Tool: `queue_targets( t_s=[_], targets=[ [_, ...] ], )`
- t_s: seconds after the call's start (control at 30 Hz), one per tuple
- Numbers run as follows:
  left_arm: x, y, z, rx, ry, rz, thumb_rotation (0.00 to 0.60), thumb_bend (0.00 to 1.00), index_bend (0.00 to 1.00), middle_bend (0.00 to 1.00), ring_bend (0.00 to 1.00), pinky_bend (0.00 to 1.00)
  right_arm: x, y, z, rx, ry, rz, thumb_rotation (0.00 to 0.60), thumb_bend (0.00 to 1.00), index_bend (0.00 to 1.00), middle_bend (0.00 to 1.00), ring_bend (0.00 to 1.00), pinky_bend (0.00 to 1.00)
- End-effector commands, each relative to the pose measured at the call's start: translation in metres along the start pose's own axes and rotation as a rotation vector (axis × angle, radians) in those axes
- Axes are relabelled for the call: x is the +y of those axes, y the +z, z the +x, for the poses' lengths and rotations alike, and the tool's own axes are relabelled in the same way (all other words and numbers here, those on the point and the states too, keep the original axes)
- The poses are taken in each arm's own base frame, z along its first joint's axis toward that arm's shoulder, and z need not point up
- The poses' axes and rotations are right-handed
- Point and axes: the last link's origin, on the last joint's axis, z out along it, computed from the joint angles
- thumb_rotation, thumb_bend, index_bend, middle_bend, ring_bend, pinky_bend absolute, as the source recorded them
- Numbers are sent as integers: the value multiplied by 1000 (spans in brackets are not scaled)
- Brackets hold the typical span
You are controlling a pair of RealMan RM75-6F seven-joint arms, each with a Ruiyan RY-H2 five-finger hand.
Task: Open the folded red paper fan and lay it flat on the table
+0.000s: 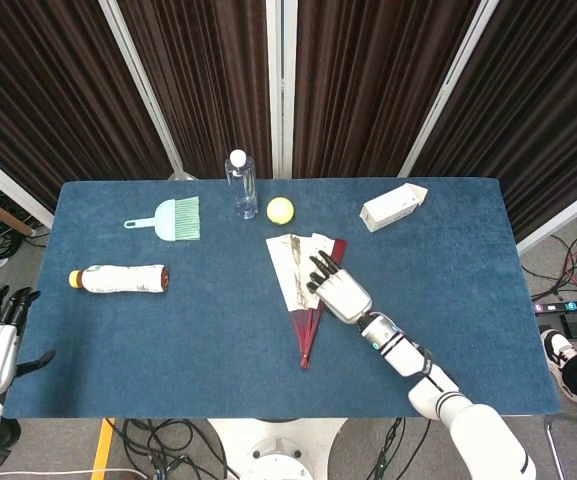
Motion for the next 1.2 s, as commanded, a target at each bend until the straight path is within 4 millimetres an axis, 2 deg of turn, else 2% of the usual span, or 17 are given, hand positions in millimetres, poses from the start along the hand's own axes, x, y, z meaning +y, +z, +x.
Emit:
queue_targets(
  t_s=[0.03,0.17,0.23,0.43,0.6,0.87,1.0,1.2],
  targets=[
    [1,2,1,3,4,-6,600,0,171,136,52,116,-7,5,0,0,-16,39,600,387,488,365,94,0],
    [4,9,4,15,4,-33,600,0,171,136,52,116,-10,11,7,19,-39,85,600,547,543,402,135,6],
    [7,14,7,26,-8,-54,600,0,171,136,52,116,-9,14,14,41,-41,108,600,592,580,437,166,16],
    [25,37,14,31,-132,-144,600,0,171,137,52,116,-5,20,36,94,-33,196,600,603,691,528,259,51],
    [46,66,8,-43,-302,-219,600,0,176,136,52,118,-1,24,58,144,32,255,600,607,738,558,281,79],
    [99,109,-12,-240,-611,-297,600,0,182,140,60,140,5,32,91,211,233,244,600,607,740,560,282,99],
    [129,128,-20,-338,-777,-310,600,0,220,218,158,195,6,43,118,242,326,240,600,608,740,561,282,99],
    [166,143,-28,-425,-882,-355,600,0,229,220,160,203,0,62,155,241,354,235,600,611,739,562,282,99]
  ],
)
